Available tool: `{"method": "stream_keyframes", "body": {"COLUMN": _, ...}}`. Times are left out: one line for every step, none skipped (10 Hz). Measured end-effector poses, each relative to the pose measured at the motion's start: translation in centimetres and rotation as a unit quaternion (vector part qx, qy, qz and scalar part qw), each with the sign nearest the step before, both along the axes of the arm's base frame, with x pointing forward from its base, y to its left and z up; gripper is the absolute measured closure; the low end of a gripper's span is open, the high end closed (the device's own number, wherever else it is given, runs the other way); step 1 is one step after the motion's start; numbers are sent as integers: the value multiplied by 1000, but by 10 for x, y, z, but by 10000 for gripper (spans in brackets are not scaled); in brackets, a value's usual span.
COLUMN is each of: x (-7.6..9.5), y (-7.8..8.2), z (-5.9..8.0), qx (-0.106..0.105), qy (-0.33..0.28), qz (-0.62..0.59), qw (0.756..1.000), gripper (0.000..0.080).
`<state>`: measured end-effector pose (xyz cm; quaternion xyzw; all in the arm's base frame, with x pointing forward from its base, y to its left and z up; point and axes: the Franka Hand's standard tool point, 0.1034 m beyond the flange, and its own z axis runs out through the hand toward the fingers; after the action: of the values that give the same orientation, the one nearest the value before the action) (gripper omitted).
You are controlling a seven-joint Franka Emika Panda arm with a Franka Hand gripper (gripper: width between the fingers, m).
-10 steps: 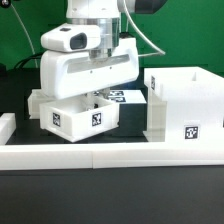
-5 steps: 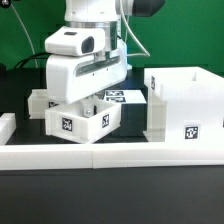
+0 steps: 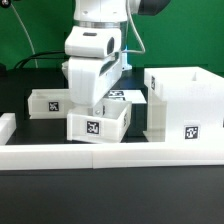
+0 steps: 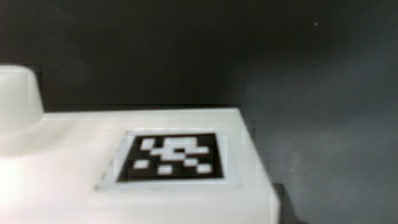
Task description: Assemble drawer
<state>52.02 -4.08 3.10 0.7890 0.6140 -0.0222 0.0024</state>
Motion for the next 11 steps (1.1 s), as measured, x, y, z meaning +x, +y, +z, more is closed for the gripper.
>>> {"method": "stream_keyframes", "body": {"x": 0, "y": -2, "z": 0, "qx": -2, "qy": 2, "qz": 37, "qw": 999, "gripper": 758}}
{"method": "stream_keyframes", "body": {"x": 0, "y": -4, "z": 0, "qx": -3, "qy": 3, "qz": 62, "qw": 998, "gripper": 758}}
{"method": "stream_keyframes", "body": {"x": 0, "y": -5, "z": 0, "qx": -4, "qy": 4, "qz": 85, "qw": 996, "gripper": 758}}
{"method": "stream_keyframes", "body": {"x": -1, "y": -8, "z": 0, "qx": -6, "qy": 6, "qz": 122, "qw": 993, "gripper": 758}}
{"method": "stream_keyframes", "body": {"x": -1, "y": -7, "z": 0, "qx": -8, "qy": 7, "qz": 132, "qw": 991, "gripper": 758}}
{"method": "stream_keyframes", "body": {"x": 1, "y": -3, "z": -1, "qx": -8, "qy": 4, "qz": 119, "qw": 993, "gripper": 757}}
{"method": "stream_keyframes", "body": {"x": 3, "y": 2, "z": -1, "qx": -7, "qy": -1, "qz": 119, "qw": 993, "gripper": 757}}
{"method": "stream_keyframes", "body": {"x": 4, "y": 4, "z": -1, "qx": -6, "qy": 6, "qz": 117, "qw": 993, "gripper": 757}}
{"method": "stream_keyframes", "body": {"x": 7, "y": 4, "z": -1, "qx": -6, "qy": 8, "qz": 117, "qw": 993, "gripper": 757}}
{"method": "stream_keyframes", "body": {"x": 12, "y": 4, "z": -1, "qx": -8, "qy": -20, "qz": 117, "qw": 993, "gripper": 757}}
{"method": "stream_keyframes", "body": {"x": 10, "y": 4, "z": -3, "qx": -9, "qy": -36, "qz": 116, "qw": 993, "gripper": 757}}
